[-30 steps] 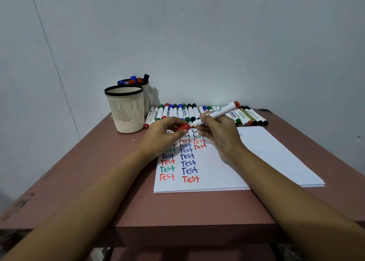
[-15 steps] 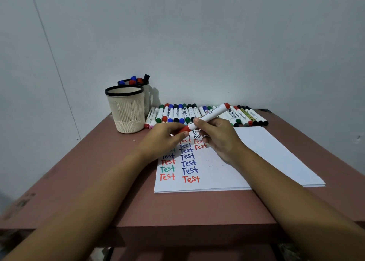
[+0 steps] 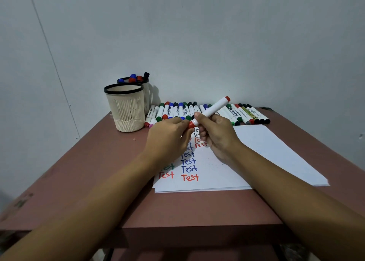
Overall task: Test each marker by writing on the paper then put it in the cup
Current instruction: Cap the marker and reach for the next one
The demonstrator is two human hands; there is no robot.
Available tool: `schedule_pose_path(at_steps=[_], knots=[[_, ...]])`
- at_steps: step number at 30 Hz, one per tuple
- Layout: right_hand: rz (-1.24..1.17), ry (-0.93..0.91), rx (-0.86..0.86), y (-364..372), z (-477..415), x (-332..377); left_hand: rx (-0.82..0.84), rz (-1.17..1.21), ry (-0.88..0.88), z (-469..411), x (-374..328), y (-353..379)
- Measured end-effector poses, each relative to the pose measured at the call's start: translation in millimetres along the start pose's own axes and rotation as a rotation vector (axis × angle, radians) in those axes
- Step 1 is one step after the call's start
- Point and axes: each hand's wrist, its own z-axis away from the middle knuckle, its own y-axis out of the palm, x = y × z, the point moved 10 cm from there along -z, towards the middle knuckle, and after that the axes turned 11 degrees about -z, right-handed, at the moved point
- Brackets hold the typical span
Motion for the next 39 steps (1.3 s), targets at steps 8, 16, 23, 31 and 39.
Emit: schedule_pose_path(at_steps=[8,16,23,31,39], knots=[[-0.147,0.071,-0.036,1.8,0.8,-5.3,-0.1,-0.082,0.043,-3.1,-9.0,-6.9],[0.118,0.036,0.015,-2.0,-2.1,0.4,0.048,0.225,-0.114,-2.6,18.7,7.6],[0.085,-0.004,-0.169,-23.9,-5.7,15.2,-0.019,0.522,-0.532,3.0,59.3,3.2],[1.202,-0.327,0.119,8.9,0.6,3.3,-0.209,0.417,-0.547,-9.8,91.0,-32.5],[1.328,-0.316,0.161,9.9,-3.9,-6.1,-0.06,0.04,-0.66,-68.4,177.9,-62.0]])
